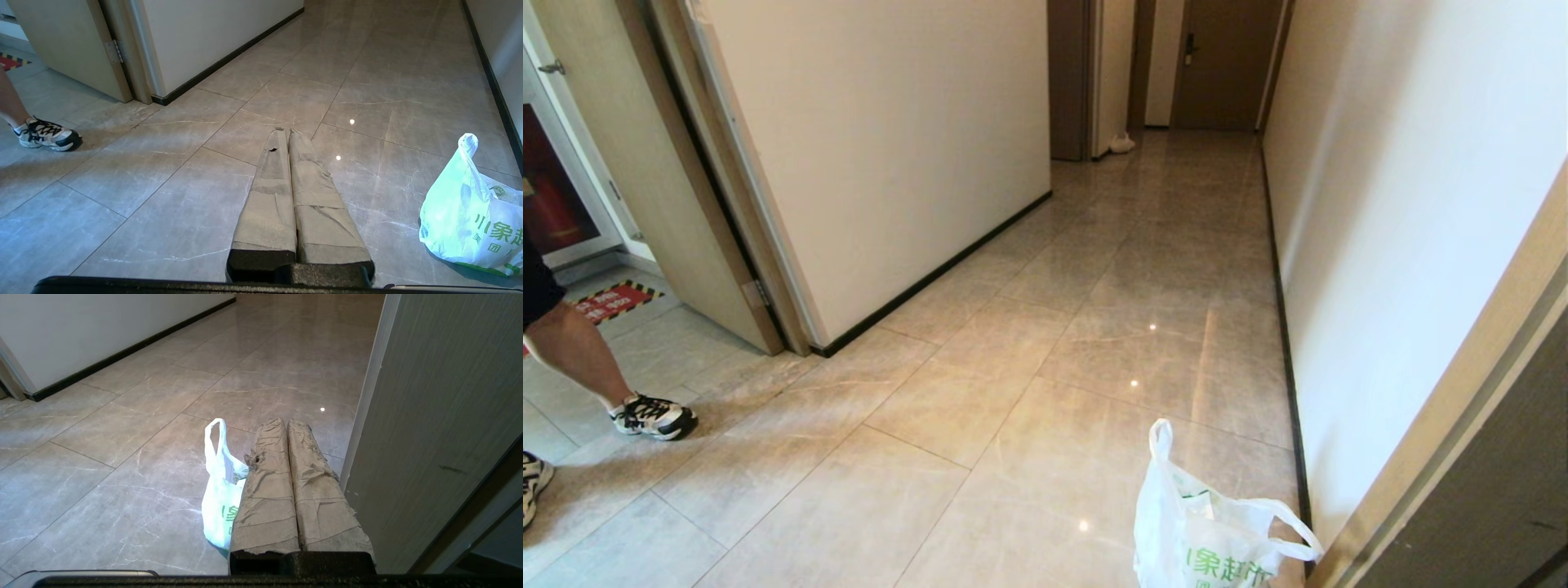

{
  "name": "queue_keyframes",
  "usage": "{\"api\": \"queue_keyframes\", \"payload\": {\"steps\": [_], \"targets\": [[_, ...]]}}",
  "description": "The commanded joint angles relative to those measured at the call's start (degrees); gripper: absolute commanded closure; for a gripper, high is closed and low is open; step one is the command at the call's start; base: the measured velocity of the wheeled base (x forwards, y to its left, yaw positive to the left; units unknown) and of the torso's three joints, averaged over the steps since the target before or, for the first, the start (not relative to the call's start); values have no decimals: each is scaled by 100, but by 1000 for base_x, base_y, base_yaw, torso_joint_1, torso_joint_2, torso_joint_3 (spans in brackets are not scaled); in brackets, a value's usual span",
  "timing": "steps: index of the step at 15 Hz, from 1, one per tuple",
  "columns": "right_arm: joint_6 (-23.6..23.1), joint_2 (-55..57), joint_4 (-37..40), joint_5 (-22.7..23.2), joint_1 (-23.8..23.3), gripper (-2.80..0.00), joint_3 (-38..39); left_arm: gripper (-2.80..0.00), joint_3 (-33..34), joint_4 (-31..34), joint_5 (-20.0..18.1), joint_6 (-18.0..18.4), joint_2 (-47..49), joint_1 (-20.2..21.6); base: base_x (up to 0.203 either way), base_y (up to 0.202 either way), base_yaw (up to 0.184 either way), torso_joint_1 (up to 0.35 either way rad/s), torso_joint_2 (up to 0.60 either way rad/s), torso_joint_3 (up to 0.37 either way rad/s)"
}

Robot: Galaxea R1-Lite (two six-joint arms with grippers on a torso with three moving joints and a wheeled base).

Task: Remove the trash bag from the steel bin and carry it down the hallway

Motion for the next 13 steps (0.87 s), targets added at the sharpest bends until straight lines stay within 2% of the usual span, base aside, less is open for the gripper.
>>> {"api": "queue_keyframes", "payload": {"steps": [1, 13], "targets": [[5, -2, -9, 4, 2, 0, 1, 0, 0, -7, 6, 1, 0, 0, 0, 0, 0, 0, 0, 0], [20, -2, -9, -7, 2, 0, 1, 0, 0, -7, -1, 1, 0, 0, 0, 0, 0, 0, 0, 0]]}}
